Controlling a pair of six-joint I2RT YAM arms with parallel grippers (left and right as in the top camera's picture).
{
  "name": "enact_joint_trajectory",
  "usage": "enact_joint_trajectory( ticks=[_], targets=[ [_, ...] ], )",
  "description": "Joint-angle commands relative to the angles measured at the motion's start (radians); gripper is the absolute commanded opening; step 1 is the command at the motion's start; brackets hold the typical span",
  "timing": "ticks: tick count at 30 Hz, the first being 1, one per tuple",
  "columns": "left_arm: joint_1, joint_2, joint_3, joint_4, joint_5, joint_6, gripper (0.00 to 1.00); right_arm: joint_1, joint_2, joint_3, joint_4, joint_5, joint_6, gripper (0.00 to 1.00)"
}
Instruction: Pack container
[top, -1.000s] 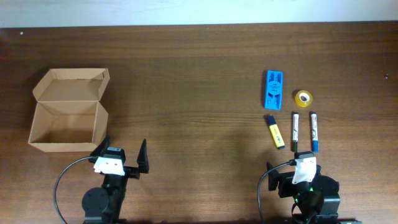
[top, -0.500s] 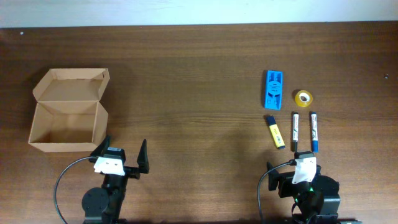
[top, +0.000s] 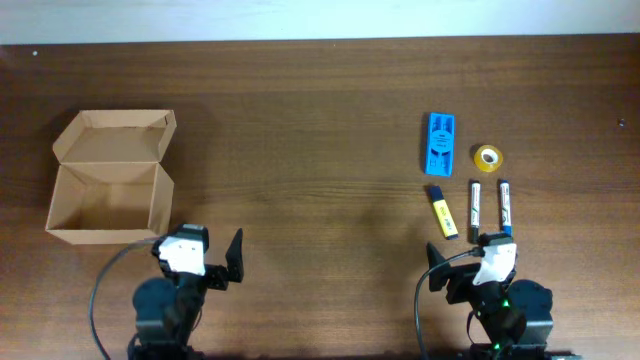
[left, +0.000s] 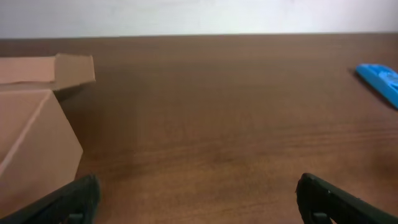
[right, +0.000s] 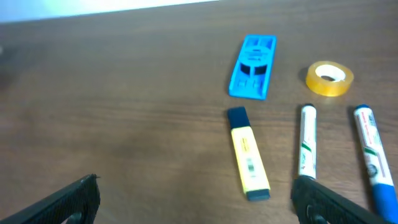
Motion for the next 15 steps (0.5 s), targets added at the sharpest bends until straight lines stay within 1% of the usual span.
enact_joint_trajectory(
  ticks=[1,4,7,10,13,15],
  targets=[
    [-0.004,0.158,0.166,0.002,0.011,0.084,1.0,0.004,0.106,0.075,0.042,-0.027,0.069,0.99],
    [-0.004,0.359,0.356,-0.054,0.005,0.116,1.0,0.004,0.261,0.19,0.04,-0.024,0.053,0.99],
    [-0.004,0.577,0.586,-0.161,-0.008,0.116,1.0,0.004,0.467,0.376,-0.026,-0.027,0.016,0.99],
    [-0.004,0.772,0.833,-0.304,0.008,0.116,1.0,0.004,0.677,0.626,-0.179,-0.028,-0.043,0.99],
    [-0.004,0.927,1.081,-0.462,0.011,0.116,1.0,0.004,0.863,0.907,-0.367,-0.027,-0.109,0.99],
    [-0.004,1.0,1.228,-0.55,0.019,0.116,1.0,0.004,0.959,1.071,-0.463,-0.028,-0.112,0.99]
  ],
)
